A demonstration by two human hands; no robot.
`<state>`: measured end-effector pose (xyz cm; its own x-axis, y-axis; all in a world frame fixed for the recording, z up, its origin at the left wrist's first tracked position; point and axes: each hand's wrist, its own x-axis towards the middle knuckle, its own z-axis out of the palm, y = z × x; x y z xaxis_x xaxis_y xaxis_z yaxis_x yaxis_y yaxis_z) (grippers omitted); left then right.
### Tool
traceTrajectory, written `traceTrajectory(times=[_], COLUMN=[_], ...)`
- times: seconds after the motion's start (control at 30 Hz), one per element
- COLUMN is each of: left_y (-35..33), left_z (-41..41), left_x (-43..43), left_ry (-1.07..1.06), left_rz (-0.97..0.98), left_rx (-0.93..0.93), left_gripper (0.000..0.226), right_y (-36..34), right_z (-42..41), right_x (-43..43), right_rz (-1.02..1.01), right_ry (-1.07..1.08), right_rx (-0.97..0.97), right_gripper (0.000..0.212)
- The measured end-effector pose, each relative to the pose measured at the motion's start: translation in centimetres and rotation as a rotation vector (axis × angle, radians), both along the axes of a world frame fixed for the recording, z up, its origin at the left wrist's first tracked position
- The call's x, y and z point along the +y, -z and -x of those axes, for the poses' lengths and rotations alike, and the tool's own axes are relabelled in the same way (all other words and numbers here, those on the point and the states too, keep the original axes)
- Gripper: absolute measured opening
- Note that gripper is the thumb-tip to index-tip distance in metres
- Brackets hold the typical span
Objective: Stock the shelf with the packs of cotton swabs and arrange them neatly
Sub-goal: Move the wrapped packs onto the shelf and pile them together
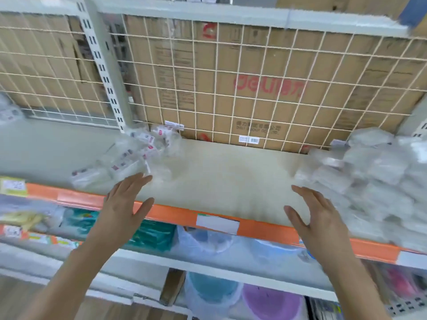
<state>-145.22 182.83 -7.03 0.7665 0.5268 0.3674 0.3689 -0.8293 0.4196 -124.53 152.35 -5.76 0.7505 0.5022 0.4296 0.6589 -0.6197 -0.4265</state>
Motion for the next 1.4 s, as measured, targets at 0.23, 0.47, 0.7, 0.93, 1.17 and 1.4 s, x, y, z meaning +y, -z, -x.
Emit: traceTrajectory(times=[0.23,0.47,0.7,0.93,1.17,1.4], left_y=[-0.4,-0.5,-1.4,-0.9,-0.2,-0.1], left_z=[10.9,23.0,33.0,40.0,42.5,42.4], left_x=[7.5,16.9,24.2,28.9,33.5,42.5], left_ry=[-0.191,-0.357,-0.444,-0.559,-0.675,-0.709], left_rz=[-0.013,-0.013,-0.062,-0.027,0.002,-0.023], left_rx=[-0.046,-0.103,-0.125,-0.116,-0.117,-0.095], left_gripper=[0.059,0.057,0.048,0.046,0.046,0.042], right_y=[-1.1,-1.6,-1.6,-1.9,-1.3,-1.4], right_z=[5.0,13.7,21.4,25.8,26.8,26.5], right_x=[11.7,24.8,36.7,45.8,54.0,64.0], right_rz=[-0.011,-0.01,0.01,0.018,0.049,0.025], right_ry=[-0.127,-0.29,-0.455,-0.601,-0.661,-0.67], right_rx=[-0.058,0.021,0.063,0.068,0.076,0.091], right_gripper=[0.035,0.038,0.038,0.039,0.04,0.039])
